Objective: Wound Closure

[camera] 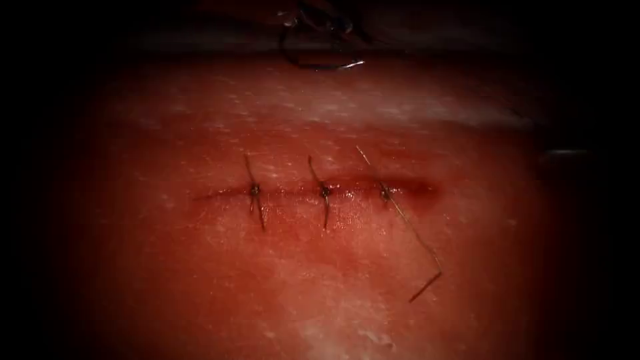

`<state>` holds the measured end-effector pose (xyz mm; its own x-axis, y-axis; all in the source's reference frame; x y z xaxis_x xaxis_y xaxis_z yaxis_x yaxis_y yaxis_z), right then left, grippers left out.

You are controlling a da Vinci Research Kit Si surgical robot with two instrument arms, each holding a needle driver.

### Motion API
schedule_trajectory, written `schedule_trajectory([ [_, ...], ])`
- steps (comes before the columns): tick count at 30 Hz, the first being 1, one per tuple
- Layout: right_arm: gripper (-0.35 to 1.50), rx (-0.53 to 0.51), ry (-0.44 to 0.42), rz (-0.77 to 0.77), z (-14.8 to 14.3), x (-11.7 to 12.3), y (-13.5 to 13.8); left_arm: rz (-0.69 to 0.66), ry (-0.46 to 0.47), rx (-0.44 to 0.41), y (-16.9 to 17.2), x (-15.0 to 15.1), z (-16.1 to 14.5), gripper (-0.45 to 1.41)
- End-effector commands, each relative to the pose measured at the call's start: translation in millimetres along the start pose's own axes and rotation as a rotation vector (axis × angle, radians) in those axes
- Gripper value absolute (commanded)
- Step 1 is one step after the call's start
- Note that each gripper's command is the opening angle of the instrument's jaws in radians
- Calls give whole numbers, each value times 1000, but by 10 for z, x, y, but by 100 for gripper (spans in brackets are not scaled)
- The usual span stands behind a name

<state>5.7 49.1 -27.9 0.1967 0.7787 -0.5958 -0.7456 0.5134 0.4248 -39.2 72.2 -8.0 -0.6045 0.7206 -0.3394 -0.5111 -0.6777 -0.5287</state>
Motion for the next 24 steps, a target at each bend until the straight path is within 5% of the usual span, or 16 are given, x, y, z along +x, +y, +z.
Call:
schedule_trajectory([
  [1,148,1,6,-1,10,1,-3,2,39,-54,3,12,-13,68],
  [13,148,2,23,-4,9,11,-13,110,37,-94,42,25,-152,70],
  [24,148,105,11,-26,3,15,-27,321,-1,-159,189,-73,-138,38],
])
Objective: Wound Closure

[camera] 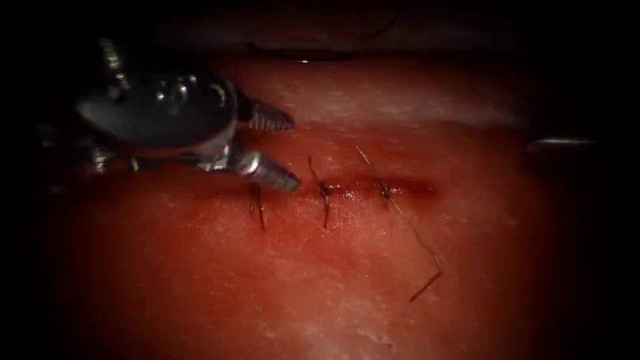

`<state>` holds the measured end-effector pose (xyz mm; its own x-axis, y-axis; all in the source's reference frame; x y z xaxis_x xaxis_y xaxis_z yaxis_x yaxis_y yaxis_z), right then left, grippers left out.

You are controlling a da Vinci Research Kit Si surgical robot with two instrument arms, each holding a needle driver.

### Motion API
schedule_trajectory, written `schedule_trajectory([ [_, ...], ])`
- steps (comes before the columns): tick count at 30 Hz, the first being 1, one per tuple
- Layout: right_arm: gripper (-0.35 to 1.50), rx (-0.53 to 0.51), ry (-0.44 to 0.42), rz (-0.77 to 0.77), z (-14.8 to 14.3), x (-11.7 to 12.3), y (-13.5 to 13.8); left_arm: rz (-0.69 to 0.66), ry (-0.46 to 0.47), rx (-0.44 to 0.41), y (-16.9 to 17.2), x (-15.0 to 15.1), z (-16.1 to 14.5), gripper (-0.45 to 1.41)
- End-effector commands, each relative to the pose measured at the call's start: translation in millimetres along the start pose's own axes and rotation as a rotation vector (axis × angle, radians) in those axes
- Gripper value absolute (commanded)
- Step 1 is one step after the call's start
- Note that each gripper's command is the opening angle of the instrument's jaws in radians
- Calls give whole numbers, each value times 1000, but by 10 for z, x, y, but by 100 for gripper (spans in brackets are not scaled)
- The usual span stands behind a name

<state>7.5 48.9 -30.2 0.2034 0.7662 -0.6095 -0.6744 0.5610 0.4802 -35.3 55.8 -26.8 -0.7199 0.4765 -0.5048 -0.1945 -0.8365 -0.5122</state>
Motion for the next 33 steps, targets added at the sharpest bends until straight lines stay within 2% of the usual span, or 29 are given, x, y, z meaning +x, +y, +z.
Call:
schedule_trajectory([
  [1,148,7,1,-9,8,1,-3,13,0,1,9,3,13,37],
  [6,148,21,-11,-21,9,-1,-10,19,-8,1,42,3,38,38],
  [8,148,18,-25,-22,10,-2,-15,-61,-11,9,48,2,49,38],
  [12,148,7,-47,-20,16,-2,-31,-238,-18,79,51,0,82,38],
  [21,145,1,-67,-20,19,-2,-38,-554,-5,130,47,1,119,36],
  [24,143,1,-69,-21,19,-3,-39,-620,-2,135,48,1,124,36],
  [33,141,4,-69,-21,20,-4,-40,-668,1,161,39,-7,156,39],
])
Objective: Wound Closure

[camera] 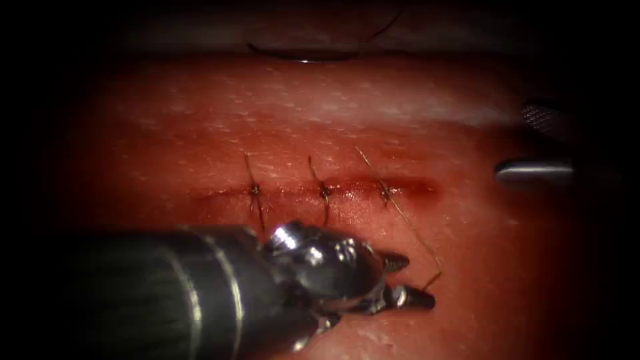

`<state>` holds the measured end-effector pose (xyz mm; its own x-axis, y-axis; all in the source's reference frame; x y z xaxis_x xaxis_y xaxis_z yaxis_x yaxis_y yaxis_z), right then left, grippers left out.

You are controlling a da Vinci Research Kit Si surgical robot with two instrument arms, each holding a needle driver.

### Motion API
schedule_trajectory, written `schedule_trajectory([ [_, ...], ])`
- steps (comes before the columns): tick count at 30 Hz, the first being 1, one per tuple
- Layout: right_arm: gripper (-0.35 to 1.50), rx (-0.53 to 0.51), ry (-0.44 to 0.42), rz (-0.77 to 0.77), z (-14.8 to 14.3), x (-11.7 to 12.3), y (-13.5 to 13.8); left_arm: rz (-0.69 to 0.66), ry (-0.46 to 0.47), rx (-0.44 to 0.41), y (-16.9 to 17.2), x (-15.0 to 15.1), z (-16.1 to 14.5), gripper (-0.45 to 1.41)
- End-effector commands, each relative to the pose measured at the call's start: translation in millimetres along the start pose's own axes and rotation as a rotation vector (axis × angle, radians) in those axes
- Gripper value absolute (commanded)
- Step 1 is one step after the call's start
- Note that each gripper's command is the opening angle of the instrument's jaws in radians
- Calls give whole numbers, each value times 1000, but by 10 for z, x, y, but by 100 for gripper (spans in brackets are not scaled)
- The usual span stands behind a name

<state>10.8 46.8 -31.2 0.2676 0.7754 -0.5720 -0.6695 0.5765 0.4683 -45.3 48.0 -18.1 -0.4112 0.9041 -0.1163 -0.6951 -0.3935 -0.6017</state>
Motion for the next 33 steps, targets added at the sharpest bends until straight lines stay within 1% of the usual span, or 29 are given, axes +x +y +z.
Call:
schedule_trajectory([
  [1,141,3,3,-1,10,0,-1,-5,-6,-8,1,1,10,39],
  [3,141,3,0,-1,10,0,-2,-1,-18,-13,1,-3,14,35],
  [6,141,5,1,-1,11,-1,-2,7,-44,-15,1,-10,22,21],
  [8,140,5,-2,-2,11,-1,-2,9,-52,-14,1,-12,26,15],
  [10,140,5,-2,-2,12,-2,-2,10,-61,-20,2,-10,34,15],
  [12,140,7,-4,-3,12,-2,-3,12,-63,-20,2,-7,41,2],
  [13,140,7,-4,-3,13,-2,-3,14,-63,-20,2,-6,43,-8],
  [14,140,7,-4,-3,13,-2,-4,16,-64,-20,1,-6,44,-18],
  [15,140,7,-4,-3,13,-2,-4,12,-66,-23,0,-6,45,-35],
  [16,140,9,-4,-3,14,-2,-5,-50,-71,-25,-2,-6,46,-35],
  [18,140,10,-4,-3,14,-2,-5,-123,-77,-28,-4,-8,44,-35],
  [20,140,10,-4,-3,14,-2,-5,-137,-81,-33,-5,-8,39,-35],
  [23,138,21,-4,-5,15,-4,-5,-134,-89,-49,-6,-2,21,-35],
  [25,136,61,5,-8,16,-6,-4,-134,-82,-41,-7,5,10,-35],
  [27,136,122,24,-19,19,-8,-5,-135,-69,-43,-7,10,1,-35],
  [28,135,203,43,-65,23,-13,-6,-142,-60,-42,-9,15,-10,-35],
  [31,130,272,45,-176,34,-23,-12,-129,-47,-34,-12,21,-29,-35],
  [32,126,311,49,-242,43,-31,-17,-127,-38,-32,-16,26,-42,-35],
  [33,126,325,54,-269,46,-33,-19,-122,-36,-31,-18,28,-47,-35],
])
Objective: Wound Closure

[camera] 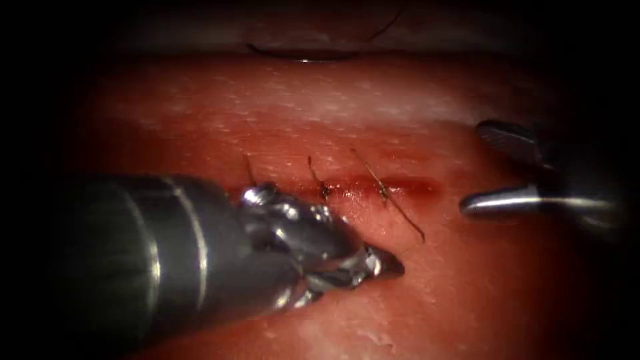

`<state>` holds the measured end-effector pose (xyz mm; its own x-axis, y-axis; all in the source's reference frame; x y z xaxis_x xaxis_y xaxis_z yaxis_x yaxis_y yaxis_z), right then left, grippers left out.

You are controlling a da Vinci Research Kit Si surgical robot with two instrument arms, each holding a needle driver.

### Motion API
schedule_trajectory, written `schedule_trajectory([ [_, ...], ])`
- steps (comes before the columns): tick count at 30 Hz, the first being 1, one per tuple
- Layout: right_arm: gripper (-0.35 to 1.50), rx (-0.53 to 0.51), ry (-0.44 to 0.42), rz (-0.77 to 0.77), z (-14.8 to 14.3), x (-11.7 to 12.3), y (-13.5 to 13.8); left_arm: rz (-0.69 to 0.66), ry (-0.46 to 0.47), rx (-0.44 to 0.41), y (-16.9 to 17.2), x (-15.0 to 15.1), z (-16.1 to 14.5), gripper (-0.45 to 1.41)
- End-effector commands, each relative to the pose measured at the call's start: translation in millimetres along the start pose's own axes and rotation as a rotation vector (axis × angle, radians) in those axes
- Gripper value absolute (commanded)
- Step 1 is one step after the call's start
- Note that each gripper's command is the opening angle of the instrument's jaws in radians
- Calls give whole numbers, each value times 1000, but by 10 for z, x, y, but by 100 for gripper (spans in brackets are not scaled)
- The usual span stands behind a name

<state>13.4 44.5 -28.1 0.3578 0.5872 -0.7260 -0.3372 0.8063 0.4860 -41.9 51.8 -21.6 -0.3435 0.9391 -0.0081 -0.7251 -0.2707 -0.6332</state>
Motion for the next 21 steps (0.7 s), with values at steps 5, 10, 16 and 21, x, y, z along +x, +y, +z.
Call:
schedule_trajectory([
  [5,130,74,13,-151,31,-21,-5,8,27,17,-18,13,-29,-35],
  [10,131,31,21,-240,50,-36,-2,3,42,29,-35,17,-44,-35],
  [16,131,-30,23,-265,80,-48,8,1,45,32,-34,16,-45,-35],
  [21,131,-59,34,-275,106,-47,5,9,44,31,-33,18,-49,-35],
])
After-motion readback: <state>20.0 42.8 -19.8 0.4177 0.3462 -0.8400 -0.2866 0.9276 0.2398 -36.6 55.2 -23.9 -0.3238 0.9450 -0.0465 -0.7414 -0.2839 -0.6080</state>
